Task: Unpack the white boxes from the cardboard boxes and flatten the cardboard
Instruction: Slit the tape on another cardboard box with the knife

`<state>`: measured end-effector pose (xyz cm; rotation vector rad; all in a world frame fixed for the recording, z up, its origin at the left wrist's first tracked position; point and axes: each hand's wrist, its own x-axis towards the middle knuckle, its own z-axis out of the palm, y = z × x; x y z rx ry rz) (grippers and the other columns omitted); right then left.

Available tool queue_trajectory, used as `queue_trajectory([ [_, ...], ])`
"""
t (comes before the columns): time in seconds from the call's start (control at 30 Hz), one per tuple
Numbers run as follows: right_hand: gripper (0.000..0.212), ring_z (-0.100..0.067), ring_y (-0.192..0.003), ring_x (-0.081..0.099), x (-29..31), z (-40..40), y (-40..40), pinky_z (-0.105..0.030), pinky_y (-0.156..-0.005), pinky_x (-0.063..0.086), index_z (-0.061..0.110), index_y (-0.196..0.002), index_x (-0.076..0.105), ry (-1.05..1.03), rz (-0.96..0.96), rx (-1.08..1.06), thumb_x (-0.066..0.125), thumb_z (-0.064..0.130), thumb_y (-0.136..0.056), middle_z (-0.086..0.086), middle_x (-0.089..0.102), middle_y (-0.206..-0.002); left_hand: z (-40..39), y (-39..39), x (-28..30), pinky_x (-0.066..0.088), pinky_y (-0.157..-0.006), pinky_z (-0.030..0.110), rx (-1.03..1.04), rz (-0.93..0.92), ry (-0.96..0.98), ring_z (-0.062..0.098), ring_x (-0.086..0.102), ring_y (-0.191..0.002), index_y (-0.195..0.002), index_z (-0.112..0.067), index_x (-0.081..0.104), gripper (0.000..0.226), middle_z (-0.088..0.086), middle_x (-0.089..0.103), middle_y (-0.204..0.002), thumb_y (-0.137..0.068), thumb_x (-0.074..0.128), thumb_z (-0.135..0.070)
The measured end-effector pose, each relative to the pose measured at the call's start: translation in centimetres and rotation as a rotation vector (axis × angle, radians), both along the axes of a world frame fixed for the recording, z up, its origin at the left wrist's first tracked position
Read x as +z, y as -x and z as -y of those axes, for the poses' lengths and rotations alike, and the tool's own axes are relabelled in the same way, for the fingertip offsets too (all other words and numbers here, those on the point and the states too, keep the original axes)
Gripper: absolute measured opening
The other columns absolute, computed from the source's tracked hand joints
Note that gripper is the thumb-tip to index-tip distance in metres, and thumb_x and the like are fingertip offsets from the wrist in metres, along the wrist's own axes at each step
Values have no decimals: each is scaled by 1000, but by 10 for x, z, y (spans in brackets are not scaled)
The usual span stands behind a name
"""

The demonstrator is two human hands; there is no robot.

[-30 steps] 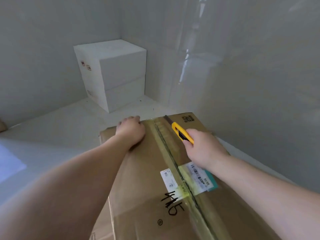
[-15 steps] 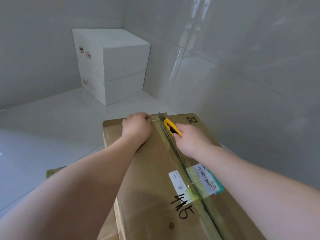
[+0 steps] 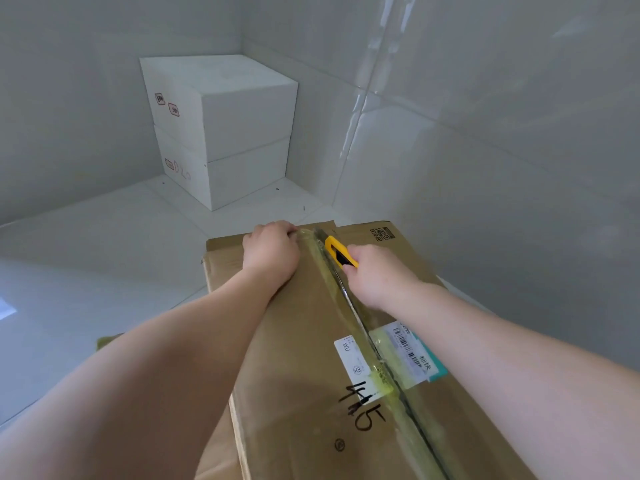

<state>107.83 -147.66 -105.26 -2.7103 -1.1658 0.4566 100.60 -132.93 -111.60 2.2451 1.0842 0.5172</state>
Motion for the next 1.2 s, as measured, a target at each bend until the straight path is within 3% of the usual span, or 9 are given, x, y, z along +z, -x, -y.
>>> queue_trajectory([
  [0.2, 20, -23, -63, 52, -3, 6, 5, -28, -54, 40, 13, -114, 52, -11, -2, -4, 41, 22, -99, -7, 58, -88, 3, 2, 0, 30, -98, 36, 5, 21, 3, 27, 47, -116, -118, -20, 63, 30, 5, 63, -119, -97, 41, -21],
  [0.4, 19, -22, -67, 51, -9, -18, 6, -30, -56, 42, 12, -112, 51, -32, 15, -9, 42, 21, -98, -4, 52, -83, 0, -1, -2, 29, -95, 34, 22, 11, 22, 26, 48, -114, -114, -21, 64, 27, 4, 64, -117, -98, 42, -22],
  [0.57, 22, -19, -62, 52, -12, 2, 13, -28, -48, 38, 13, -119, 50, -17, 56, -1, 42, 19, -99, -2, 55, -80, -1, -1, -4, 27, -86, 31, 23, 42, 27, 27, 48, -109, -105, -20, 66, 25, 4, 65, -109, -97, 42, -18],
  [0.63, 31, -25, -81, 62, -7, 10, 17, -34, -66, 53, 13, -129, 47, -29, 22, -1, 41, 22, -100, -8, 63, -103, 0, 0, -2, 29, -88, 33, 29, 40, 36, 28, 48, -108, -107, -20, 66, 25, 4, 64, -110, -98, 42, -18],
  [0.7, 37, -30, -97, 62, -1, 14, 19, -40, -83, 54, 13, -135, 44, -17, -5, -9, 41, 23, -100, -12, 61, -118, 0, 1, -1, 31, -88, 33, 36, 42, 43, 29, 48, -108, -107, -19, 66, 25, 5, 64, -110, -98, 42, -18],
  [0.87, 37, -26, -86, 62, 9, 20, 21, -37, -76, 55, 15, -135, 45, 25, 7, 8, 41, 23, -100, -10, 60, -112, -1, 0, -3, 32, -91, 35, 39, 37, 46, 28, 51, -107, -106, -20, 65, 24, 5, 66, -109, -98, 43, -19],
  [1.0, 28, -23, -70, 57, 10, 21, 18, -28, -59, 47, 13, -123, 52, 59, 3, 13, 42, 22, -99, -8, 60, -98, 0, 0, -3, 33, -91, 35, 42, 37, 39, 28, 52, -106, -105, -20, 66, 23, 5, 66, -107, -97, 43, -20],
  [1.1, 31, -23, -71, 60, 11, 25, 20, -31, -62, 51, 13, -128, 49, 71, 5, 14, 43, 20, -98, -9, 61, -106, 0, 0, -4, 32, -91, 35, 43, 40, 47, 28, 52, -109, -109, -21, 65, 25, 5, 66, -111, -98, 43, -21],
  [1.2, 30, -19, -61, 53, 10, 32, 22, -28, -53, 43, 13, -127, 49, 95, 31, 45, 42, 21, -99, -7, 61, -95, -1, 1, -6, 34, -93, 36, 27, 45, 27, 28, 51, -111, -109, -20, 65, 26, 5, 65, -112, -97, 43, -19],
])
